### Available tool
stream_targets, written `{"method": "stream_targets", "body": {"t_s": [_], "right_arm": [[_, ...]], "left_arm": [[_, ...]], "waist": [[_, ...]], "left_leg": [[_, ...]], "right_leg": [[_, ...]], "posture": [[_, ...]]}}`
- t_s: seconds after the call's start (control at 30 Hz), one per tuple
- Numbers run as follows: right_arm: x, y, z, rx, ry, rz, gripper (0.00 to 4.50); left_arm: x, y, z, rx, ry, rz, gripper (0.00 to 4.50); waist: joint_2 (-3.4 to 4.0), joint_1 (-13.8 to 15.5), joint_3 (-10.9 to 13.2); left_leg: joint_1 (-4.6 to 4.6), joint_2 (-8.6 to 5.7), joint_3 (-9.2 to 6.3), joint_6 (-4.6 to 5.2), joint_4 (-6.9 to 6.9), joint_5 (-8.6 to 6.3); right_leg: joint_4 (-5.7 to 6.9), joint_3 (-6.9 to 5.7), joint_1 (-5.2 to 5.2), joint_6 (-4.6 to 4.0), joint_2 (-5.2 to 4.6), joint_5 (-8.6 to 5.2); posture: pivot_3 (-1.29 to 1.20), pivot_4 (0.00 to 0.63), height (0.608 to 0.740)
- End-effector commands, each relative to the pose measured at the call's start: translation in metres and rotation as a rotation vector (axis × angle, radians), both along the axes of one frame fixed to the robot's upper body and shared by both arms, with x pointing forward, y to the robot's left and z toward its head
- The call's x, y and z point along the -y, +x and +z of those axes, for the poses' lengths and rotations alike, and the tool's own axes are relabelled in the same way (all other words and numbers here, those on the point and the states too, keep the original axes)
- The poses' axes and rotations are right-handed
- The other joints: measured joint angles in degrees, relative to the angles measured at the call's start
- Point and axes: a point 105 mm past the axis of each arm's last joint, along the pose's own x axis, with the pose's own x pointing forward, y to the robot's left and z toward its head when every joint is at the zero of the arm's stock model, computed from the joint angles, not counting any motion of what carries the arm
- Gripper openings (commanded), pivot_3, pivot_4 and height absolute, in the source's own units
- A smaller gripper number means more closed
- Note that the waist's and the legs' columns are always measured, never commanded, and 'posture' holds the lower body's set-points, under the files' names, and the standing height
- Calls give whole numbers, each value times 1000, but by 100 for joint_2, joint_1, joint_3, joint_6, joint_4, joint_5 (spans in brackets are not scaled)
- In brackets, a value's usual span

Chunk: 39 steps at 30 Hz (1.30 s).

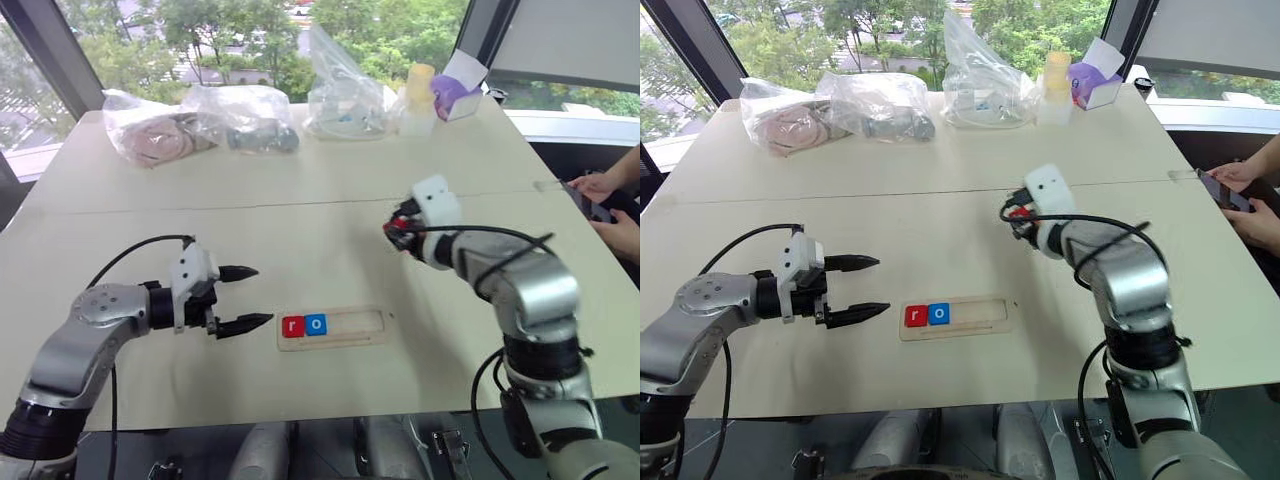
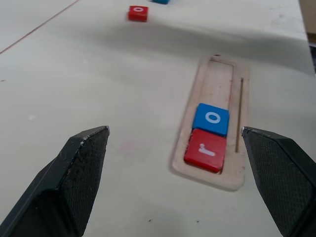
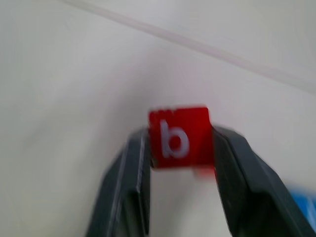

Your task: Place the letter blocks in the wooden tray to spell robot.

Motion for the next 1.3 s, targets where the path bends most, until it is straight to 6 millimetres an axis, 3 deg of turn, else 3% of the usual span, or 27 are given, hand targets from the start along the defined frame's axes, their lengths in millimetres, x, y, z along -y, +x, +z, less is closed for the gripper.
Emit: {"method": "stream_targets", "body": {"t_s": [0.03,0.23,0.67,0.7,0.83,0.87,0.97,1.1,1.3], "right_arm": [[8,-32,-3,-8,17,1,1156],[23,-69,-31,-71,-1,-78,1156],[17,-76,-53,-154,43,-113,1156],[17,-75,-50,-153,25,-85,2223],[14,-78,-30,-154,-103,130,4200],[16,-77,-23,-140,-149,187,4400],[19,-73,-6,-90,-228,348,4400],[15,-70,16,57,-311,756,4400],[47,-49,-11,-27,-403,996,4400]], "left_arm": [[6,3,6,41,-7,-38,4500],[11,11,6,47,-11,-72,4500],[15,16,6,69,-16,-68,4500],[14,16,6,71,-16,-63,4500],[14,17,7,75,-17,-54,4500],[14,18,8,77,-17,-52,4500],[14,20,8,83,-19,-47,4500],[16,21,10,91,-23,-46,4500],[17,22,13,111,-28,-38,4500]], "waist": [[1,-12,1],[4,-49,2],[4,-47,2],[4,-47,2],[5,-59,4],[2,-53,5],[-2,-42,7],[-3,-44,10],[-6,-66,13]], "left_leg": [[-1,0,3,0,0,0],[11,8,10,1,3,0],[16,5,16,1,7,1],[16,5,16,1,8,1],[16,4,18,1,11,1],[17,4,17,1,11,1],[17,6,12,3,8,0],[21,3,14,8,11,-3],[41,4,16,12,14,-6]], "right_leg": [[0,2,-2,0,0,0],[4,8,4,0,5,-1],[2,14,12,3,8,-1],[2,13,12,3,8,-1],[1,12,14,2,7,-1],[0,10,16,3,8,-2],[-6,-3,24,9,8,-7],[-16,-8,40,18,4,-11],[-44,-10,72,20,2,-11]], "posture": [[0,150,740],[0,150,740],[0,150,740],[0,150,740],[0,150,740],[0,150,740],[0,150,740],[0,150,740],[0,150,740]]}}
